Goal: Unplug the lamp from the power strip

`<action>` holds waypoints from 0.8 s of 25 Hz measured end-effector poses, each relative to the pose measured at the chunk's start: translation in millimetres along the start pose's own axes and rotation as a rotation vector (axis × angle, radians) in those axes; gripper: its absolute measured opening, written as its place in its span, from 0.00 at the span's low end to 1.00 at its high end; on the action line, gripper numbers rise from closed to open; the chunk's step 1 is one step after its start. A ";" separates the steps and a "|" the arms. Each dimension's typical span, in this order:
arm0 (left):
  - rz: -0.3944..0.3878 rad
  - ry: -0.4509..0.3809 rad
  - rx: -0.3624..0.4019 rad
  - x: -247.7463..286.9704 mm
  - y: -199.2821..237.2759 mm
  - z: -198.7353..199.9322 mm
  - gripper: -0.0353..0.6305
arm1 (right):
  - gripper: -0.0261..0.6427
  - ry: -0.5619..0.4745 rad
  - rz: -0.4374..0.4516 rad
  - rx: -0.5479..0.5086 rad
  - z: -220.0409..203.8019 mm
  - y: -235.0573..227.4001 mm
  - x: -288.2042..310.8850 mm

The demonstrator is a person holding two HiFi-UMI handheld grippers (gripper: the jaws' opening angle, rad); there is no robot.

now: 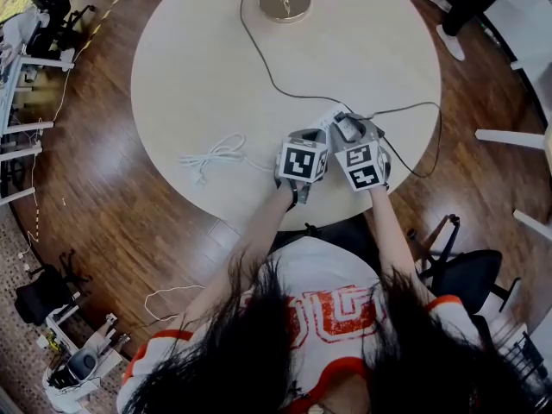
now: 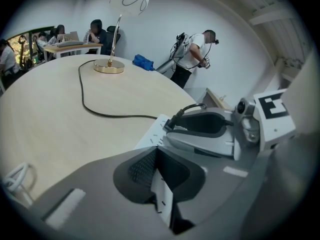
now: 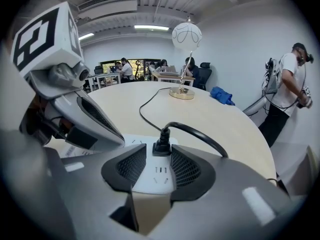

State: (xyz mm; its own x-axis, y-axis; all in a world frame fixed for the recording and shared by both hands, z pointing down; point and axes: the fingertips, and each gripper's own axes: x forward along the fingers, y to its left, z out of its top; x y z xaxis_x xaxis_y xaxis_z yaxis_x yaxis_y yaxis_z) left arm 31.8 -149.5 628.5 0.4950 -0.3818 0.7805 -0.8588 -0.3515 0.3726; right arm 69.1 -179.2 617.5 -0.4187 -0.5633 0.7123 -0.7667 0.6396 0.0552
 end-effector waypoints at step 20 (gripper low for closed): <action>-0.006 0.004 0.019 0.5 0.5 -1.5 0.05 | 0.22 -0.039 0.018 0.078 6.0 -5.3 6.2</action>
State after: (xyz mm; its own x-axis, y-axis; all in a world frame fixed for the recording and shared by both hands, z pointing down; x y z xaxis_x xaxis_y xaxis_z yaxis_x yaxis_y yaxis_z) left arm 31.4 -148.6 629.8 0.4997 -0.3764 0.7802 -0.8531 -0.3698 0.3680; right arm 67.6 -189.2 617.4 -0.4504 -0.5731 0.6846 -0.7939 0.6078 -0.0135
